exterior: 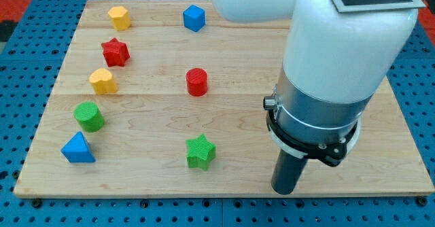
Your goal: Nudge red star a bit down
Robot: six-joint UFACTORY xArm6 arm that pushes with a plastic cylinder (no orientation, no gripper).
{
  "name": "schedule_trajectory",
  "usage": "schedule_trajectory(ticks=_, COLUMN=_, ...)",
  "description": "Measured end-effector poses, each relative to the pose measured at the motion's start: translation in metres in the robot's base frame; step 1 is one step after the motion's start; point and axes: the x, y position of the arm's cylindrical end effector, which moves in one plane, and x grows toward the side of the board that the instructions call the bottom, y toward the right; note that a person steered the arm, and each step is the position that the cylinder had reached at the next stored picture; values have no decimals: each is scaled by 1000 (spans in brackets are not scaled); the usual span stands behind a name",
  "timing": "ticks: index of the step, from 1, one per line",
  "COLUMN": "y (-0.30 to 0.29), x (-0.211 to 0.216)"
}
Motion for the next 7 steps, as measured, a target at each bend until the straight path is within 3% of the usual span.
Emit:
schedule_trajectory(ticks=3, y=-9, x=4)
schedule_trajectory(ticks=4, y=-36, x=-25)
schedule_trajectory(ticks=5, y=-26, x=-94)
schedule_trajectory(ticks=7, y=-107, x=-251)
